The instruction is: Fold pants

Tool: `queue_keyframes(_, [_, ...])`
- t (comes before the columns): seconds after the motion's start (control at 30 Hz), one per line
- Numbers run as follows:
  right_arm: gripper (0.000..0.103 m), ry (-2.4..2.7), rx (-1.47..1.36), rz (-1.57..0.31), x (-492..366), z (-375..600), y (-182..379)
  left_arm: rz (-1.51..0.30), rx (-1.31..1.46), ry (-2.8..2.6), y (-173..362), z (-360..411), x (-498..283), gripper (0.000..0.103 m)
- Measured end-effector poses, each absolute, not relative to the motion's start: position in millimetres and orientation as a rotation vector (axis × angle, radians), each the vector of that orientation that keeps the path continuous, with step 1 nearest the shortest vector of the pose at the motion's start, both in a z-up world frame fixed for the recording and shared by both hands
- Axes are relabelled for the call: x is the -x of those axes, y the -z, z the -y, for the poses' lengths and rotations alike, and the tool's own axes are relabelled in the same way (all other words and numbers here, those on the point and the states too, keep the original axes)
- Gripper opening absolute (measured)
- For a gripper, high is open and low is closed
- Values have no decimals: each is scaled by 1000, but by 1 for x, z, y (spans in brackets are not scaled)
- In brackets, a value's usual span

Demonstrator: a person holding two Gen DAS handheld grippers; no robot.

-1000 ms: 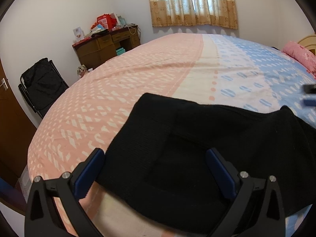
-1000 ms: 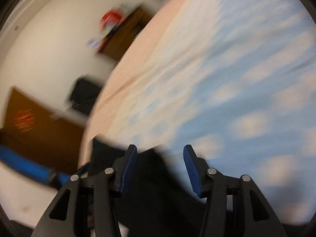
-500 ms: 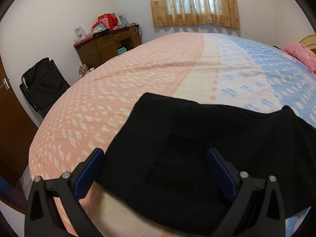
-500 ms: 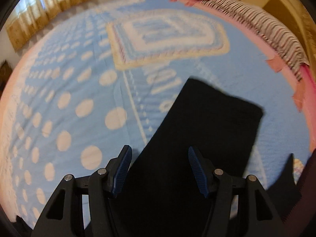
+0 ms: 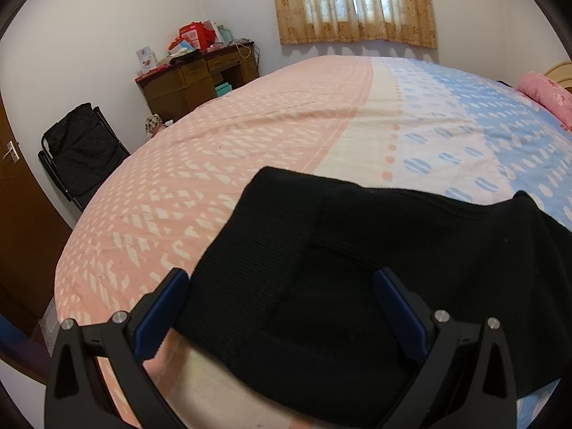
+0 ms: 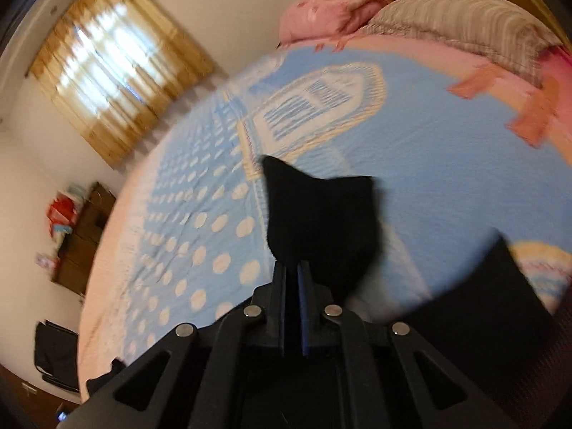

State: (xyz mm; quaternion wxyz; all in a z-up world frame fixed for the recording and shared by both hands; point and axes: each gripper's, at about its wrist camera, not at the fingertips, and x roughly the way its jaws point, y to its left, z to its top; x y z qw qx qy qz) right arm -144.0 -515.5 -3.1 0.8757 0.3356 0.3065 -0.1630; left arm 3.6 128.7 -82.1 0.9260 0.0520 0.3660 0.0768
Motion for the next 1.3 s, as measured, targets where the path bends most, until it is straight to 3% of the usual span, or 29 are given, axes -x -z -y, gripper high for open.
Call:
queue_keyframes(0.33, [6, 495, -798, -605, 280, 543, 30, -756, -107, -166, 82, -127, -6, 103])
queue_keyframes(0.57, [8, 581, -764, -534, 310, 569, 14, -753, -107, -182, 80, -125, -5, 103])
queue_keyframes(0.63, [18, 567, -732, -539, 303, 578, 9, -765, -108, -189, 76, -123, -5, 103])
queue_keyframes(0.7, [49, 540, -690, -560, 288, 587, 7, -769, -105, -185, 71, -122, -3, 103])
queue_keyframes(0.73, [52, 532, -680, -557, 283, 589, 7, -761, -103, -180, 68, -121, -1, 103])
queue_keyframes(0.93, [52, 512, -466, -705, 238, 580, 23, -716, -60, -167, 44, -117, 10, 103])
queue_keyframes(1.23, [52, 519, -373, -905, 212, 581, 71, -722, -39, -114, 33, -98, 9, 103])
queue_keyframes(1.27, [46, 518, -373, -896, 214, 582, 73, -724, -48, -107, 33, -94, 9, 103])
queue_keyframes(1.3, [27, 525, -363, -891, 216, 581, 74, -726, -57, -103, 34, -92, 9, 103])
